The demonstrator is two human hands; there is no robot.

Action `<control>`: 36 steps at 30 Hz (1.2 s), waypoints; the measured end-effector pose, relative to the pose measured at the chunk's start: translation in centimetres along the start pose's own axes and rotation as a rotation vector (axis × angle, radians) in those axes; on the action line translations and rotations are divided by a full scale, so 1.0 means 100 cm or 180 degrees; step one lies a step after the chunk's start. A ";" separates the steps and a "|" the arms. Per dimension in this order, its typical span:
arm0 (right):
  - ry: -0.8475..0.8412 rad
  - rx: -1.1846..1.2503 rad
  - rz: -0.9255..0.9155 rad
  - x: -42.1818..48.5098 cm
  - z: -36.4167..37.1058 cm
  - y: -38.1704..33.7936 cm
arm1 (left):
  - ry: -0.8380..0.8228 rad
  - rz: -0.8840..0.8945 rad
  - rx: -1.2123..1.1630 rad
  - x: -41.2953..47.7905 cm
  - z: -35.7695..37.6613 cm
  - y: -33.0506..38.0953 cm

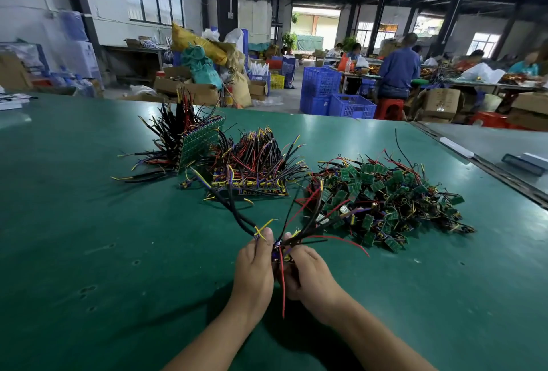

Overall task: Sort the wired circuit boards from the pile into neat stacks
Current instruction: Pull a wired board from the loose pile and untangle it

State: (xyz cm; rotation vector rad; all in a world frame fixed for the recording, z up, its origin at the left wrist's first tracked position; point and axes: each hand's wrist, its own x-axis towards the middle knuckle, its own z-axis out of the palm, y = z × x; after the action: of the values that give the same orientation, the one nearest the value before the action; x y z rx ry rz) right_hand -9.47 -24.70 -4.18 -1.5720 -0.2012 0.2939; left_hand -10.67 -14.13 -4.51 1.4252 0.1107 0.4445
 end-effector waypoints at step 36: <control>-0.0115 0.1233 0.0100 0.001 -0.006 -0.008 | -0.0063 0.0029 0.0989 0.022 -0.026 -0.007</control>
State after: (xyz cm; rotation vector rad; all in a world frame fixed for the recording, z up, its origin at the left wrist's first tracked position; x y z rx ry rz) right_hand -9.18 -25.22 -3.39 -1.1880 -0.1376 0.3627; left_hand -9.35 -10.97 -5.22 1.7352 0.1625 0.4334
